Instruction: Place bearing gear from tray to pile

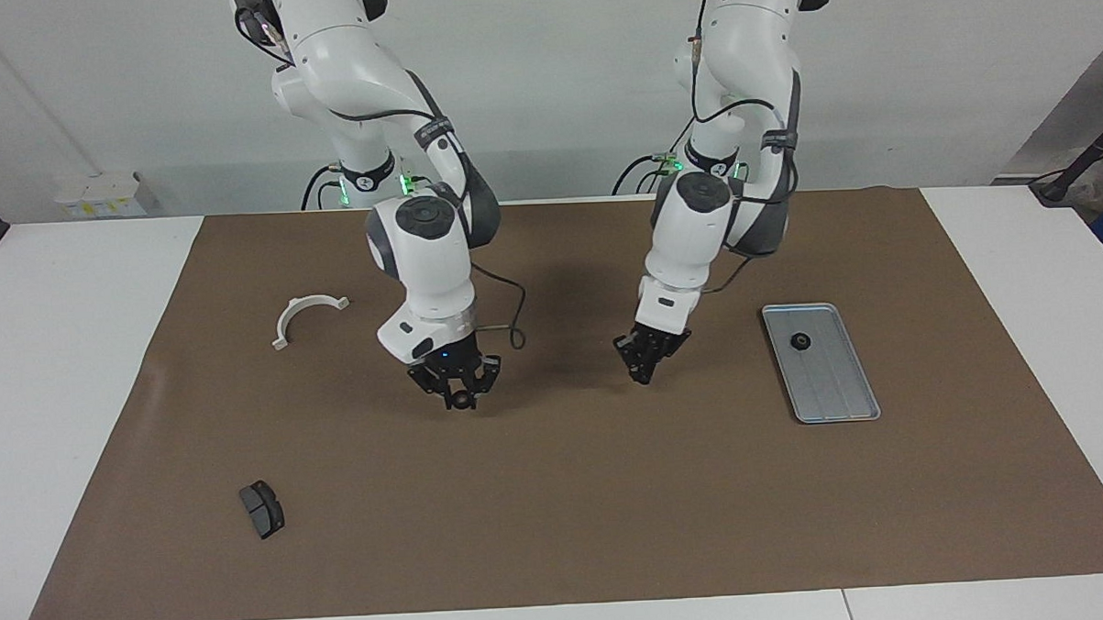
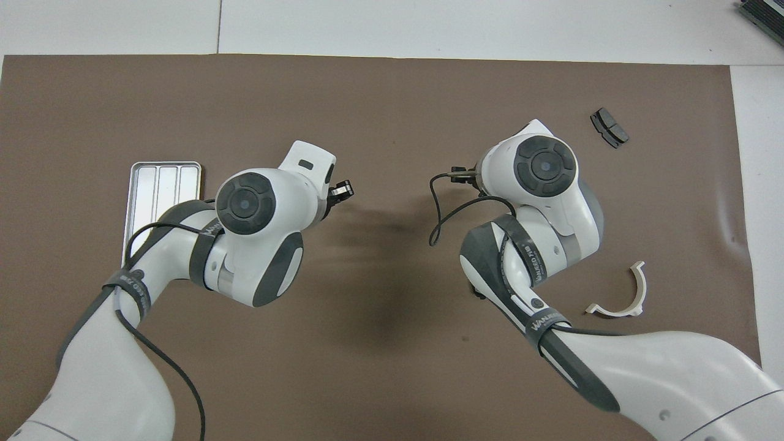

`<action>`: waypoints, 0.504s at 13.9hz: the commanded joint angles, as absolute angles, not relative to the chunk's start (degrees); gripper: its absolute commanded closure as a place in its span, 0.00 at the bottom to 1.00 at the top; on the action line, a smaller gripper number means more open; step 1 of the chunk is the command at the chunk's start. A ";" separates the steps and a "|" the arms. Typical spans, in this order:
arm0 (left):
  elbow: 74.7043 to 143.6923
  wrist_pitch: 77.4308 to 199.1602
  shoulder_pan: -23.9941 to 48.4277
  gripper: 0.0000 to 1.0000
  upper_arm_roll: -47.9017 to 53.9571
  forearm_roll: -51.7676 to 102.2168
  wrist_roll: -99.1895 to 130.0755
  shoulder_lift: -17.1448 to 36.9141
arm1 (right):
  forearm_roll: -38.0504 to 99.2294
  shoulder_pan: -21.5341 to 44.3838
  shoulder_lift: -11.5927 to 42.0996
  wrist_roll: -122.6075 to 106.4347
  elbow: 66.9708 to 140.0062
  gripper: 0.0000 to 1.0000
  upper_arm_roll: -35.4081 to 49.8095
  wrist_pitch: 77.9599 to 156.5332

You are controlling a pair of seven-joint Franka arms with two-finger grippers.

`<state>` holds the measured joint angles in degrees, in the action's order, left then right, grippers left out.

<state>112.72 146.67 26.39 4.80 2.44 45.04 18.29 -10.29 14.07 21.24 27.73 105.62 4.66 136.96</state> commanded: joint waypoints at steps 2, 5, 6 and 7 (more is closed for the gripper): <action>113.29 149.15 29.35 0.84 3.78 3.16 45.26 20.83 | -10.11 6.26 19.25 16.56 110.12 1.00 5.71 137.29; 113.12 148.19 29.01 0.28 3.69 3.16 45.09 20.74 | -9.84 0.63 18.98 10.46 111.00 1.00 5.80 137.11; 112.59 147.49 28.48 0.08 3.60 2.99 44.74 20.74 | -9.84 -0.34 18.90 10.29 111.27 1.00 5.80 135.72; 111.46 145.83 28.13 0.04 3.60 2.55 44.65 20.74 | -9.84 -1.83 18.90 10.11 111.36 1.00 5.89 135.01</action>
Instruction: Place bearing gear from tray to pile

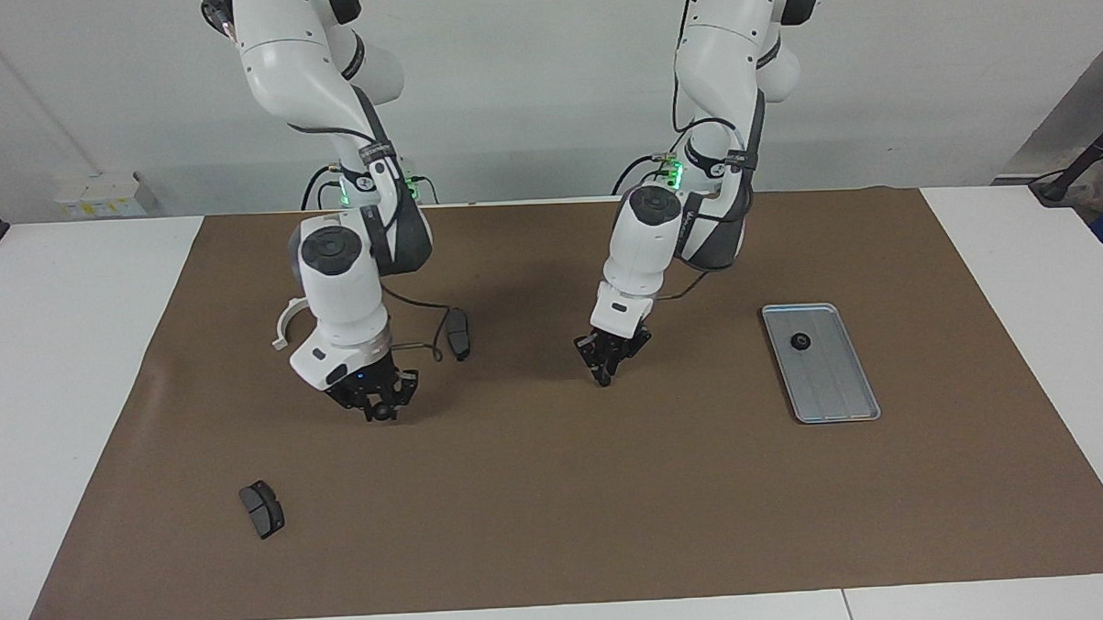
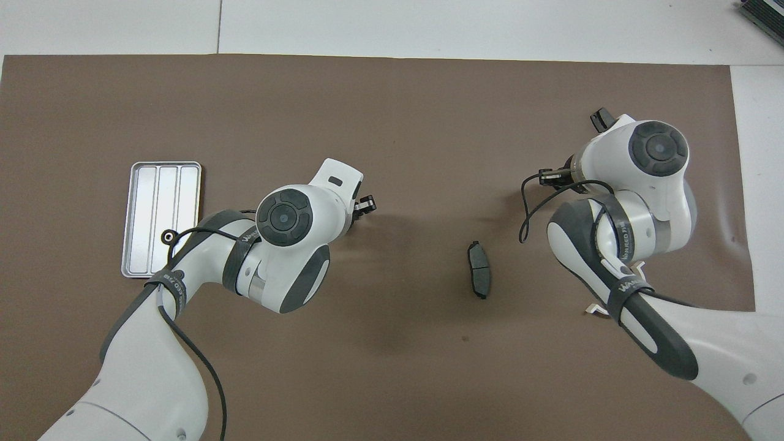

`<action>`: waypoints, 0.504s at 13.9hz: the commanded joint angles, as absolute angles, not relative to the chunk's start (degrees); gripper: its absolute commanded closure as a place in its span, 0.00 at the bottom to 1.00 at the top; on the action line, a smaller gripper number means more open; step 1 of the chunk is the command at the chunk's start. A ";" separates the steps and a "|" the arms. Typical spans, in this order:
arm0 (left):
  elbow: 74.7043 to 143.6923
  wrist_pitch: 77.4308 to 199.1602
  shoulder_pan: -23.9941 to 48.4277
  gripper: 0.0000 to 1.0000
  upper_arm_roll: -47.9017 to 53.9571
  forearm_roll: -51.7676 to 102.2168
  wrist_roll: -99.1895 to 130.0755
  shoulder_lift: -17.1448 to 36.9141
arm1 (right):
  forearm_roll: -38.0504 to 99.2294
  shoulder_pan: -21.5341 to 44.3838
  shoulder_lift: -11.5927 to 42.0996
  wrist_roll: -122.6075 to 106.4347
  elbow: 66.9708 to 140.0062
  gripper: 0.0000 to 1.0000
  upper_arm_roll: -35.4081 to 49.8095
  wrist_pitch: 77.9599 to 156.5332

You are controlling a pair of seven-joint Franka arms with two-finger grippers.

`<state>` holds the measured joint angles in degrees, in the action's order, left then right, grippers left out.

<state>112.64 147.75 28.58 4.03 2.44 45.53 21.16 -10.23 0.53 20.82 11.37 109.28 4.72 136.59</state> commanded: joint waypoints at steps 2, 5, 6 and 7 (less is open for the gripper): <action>106.90 139.52 24.55 0.04 3.43 2.46 44.21 20.65 | -8.97 -4.03 18.81 7.84 111.62 1.00 5.98 135.00; 100.65 129.23 14.80 0.04 3.60 1.67 36.34 19.43 | -5.55 -8.69 18.37 1.78 113.28 1.00 5.89 135.17; 100.20 126.85 11.63 0.04 3.60 1.76 32.04 18.81 | -5.28 -9.22 18.28 1.67 113.46 1.00 5.80 135.09; 100.37 125.70 8.73 0.04 3.52 1.76 27.73 18.37 | -5.27 -9.32 18.37 1.84 113.47 1.00 5.71 135.17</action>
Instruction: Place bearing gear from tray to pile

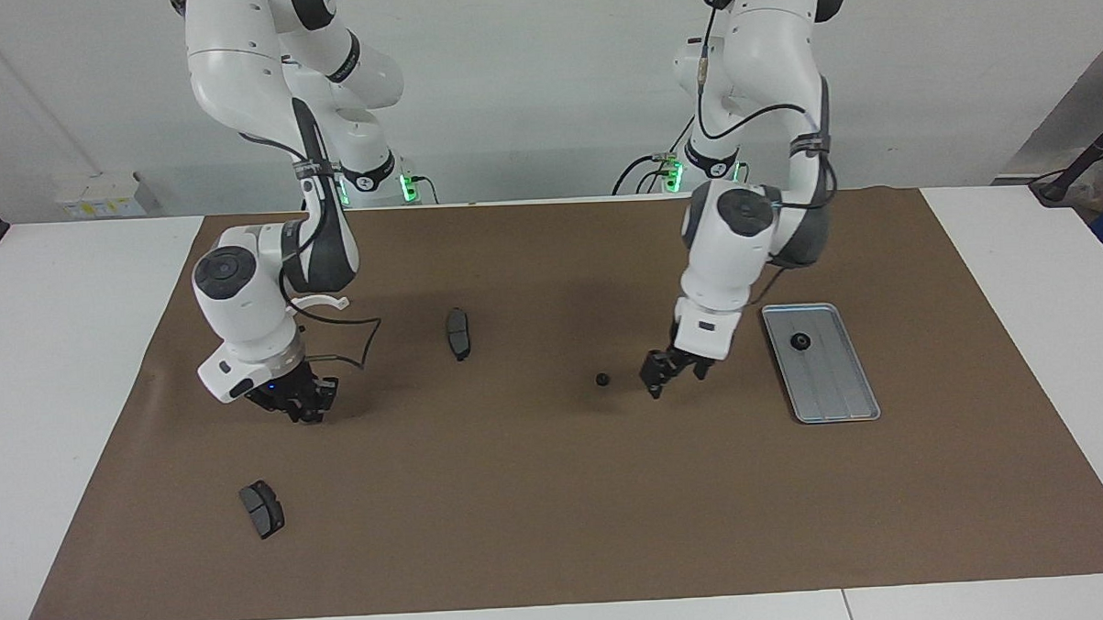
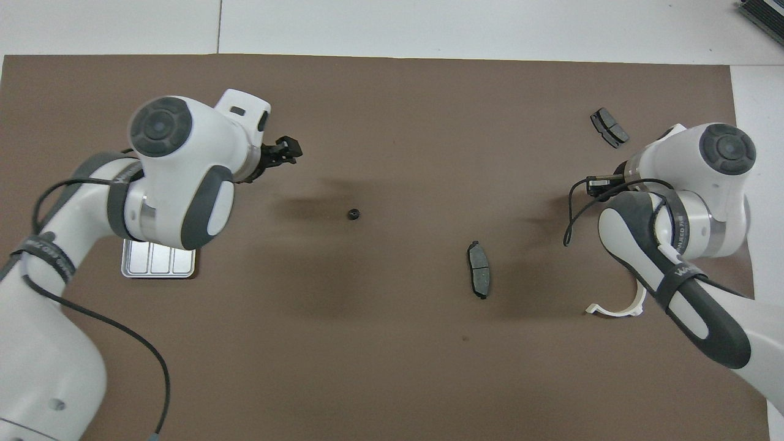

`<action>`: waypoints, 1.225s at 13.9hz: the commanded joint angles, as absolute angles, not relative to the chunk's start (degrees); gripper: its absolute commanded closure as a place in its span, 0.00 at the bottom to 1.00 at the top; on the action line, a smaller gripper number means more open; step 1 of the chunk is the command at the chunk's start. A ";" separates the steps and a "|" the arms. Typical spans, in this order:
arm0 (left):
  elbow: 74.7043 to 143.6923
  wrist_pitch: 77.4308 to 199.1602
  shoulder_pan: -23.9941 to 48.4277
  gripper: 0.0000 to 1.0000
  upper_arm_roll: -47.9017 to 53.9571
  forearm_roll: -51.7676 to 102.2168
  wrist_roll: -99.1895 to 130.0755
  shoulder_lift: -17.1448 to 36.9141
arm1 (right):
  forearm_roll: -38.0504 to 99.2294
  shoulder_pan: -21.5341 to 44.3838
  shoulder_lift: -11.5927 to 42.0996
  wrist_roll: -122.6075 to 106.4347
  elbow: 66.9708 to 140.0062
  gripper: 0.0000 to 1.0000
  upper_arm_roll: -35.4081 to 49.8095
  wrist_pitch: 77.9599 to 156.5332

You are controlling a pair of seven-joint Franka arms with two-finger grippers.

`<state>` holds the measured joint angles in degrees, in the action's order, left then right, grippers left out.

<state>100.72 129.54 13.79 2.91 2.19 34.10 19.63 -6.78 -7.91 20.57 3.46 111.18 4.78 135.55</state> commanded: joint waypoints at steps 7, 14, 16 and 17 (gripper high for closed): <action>112.48 126.91 -3.24 0.10 3.43 1.76 -1.04 13.63 | -5.27 -9.59 18.28 1.49 112.33 0.10 5.80 134.83; 121.90 129.01 -3.34 0.34 3.43 1.76 -2.11 10.02 | -5.27 4.01 18.81 14.03 102.23 0.03 6.15 128.41; 122.78 130.60 -3.43 0.39 3.43 1.76 -2.11 10.11 | -5.80 7.98 19.68 19.58 99.51 0.02 6.15 127.10; 123.04 131.30 -3.43 0.40 3.43 1.76 -2.11 10.19 | -5.71 10.17 20.47 22.30 97.75 0.01 6.15 125.96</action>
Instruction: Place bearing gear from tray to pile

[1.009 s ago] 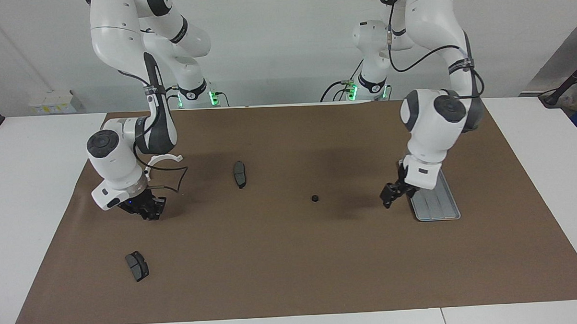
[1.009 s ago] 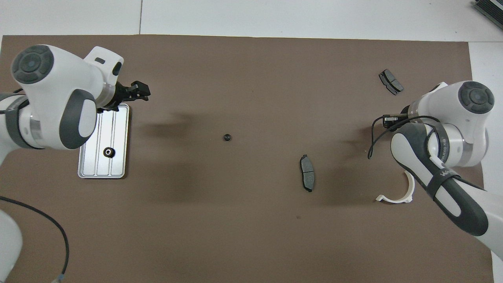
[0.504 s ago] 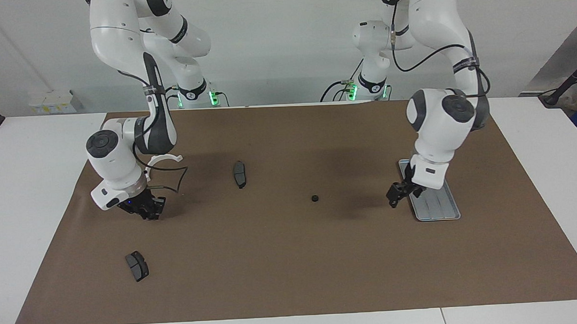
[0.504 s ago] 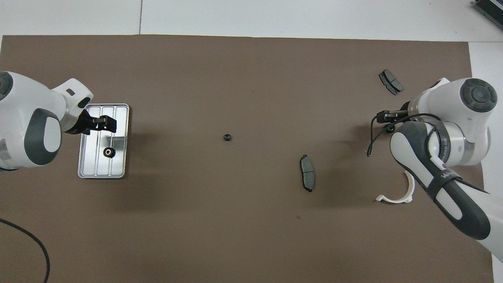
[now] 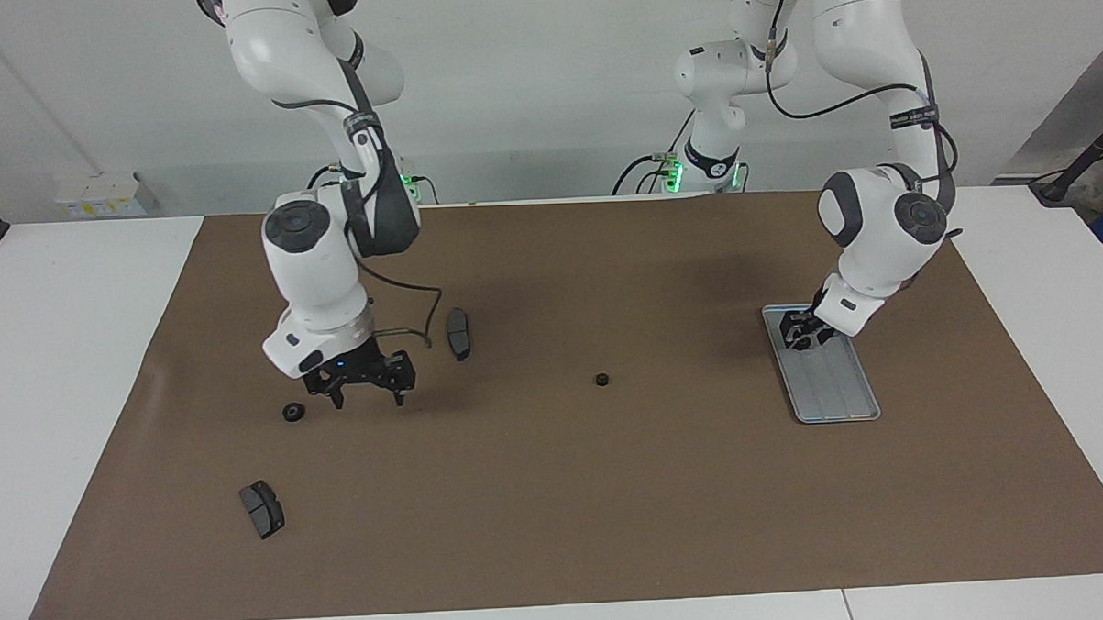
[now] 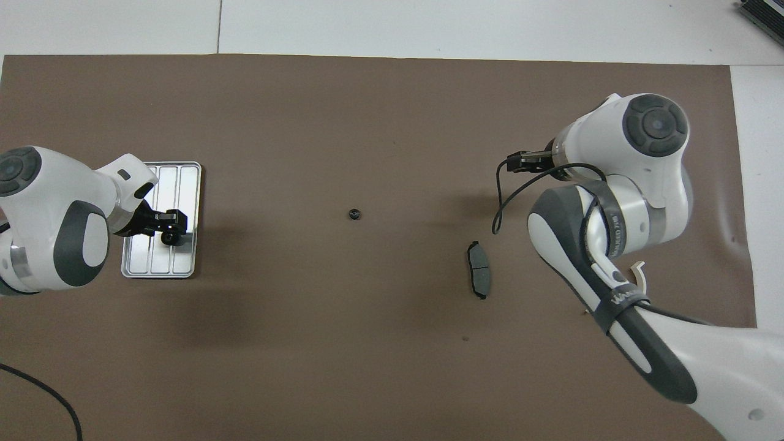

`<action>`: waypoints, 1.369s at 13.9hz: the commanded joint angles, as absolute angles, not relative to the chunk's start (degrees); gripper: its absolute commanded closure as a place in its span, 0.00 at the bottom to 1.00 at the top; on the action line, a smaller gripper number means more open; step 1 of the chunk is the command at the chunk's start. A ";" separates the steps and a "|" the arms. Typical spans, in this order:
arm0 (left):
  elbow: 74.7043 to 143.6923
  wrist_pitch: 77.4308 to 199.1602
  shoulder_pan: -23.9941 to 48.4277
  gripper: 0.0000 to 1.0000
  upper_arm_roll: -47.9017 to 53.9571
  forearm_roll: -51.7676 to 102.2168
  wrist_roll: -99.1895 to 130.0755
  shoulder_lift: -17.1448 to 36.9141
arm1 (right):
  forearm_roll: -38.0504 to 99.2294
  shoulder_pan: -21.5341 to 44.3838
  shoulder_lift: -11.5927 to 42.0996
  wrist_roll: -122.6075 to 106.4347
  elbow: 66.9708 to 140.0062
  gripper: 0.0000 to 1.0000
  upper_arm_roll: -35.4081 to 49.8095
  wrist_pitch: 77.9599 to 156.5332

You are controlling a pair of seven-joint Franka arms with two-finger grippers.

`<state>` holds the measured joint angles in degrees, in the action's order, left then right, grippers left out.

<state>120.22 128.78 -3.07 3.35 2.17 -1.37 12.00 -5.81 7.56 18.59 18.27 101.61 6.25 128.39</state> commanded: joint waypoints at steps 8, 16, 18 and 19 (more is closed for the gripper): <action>125.42 133.24 -3.51 0.54 3.43 1.76 -2.29 10.28 | -8.17 24.78 35.75 39.62 76.15 0.00 6.06 117.25; 123.32 133.07 -3.52 0.94 3.43 1.76 -2.11 10.90 | -7.74 31.11 42.45 46.93 69.78 0.14 6.15 117.24; 120.77 132.28 -3.43 0.97 3.43 1.76 -1.58 11.60 | -7.21 31.99 42.54 47.20 70.75 0.17 6.15 120.47; 119.80 132.28 -3.25 0.97 3.43 1.84 -1.32 12.04 | -7.21 32.60 43.06 47.28 71.10 0.19 6.15 121.98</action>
<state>121.68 132.38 -3.09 3.31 2.17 -1.61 11.72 -7.24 31.92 41.50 45.93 72.10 6.13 119.68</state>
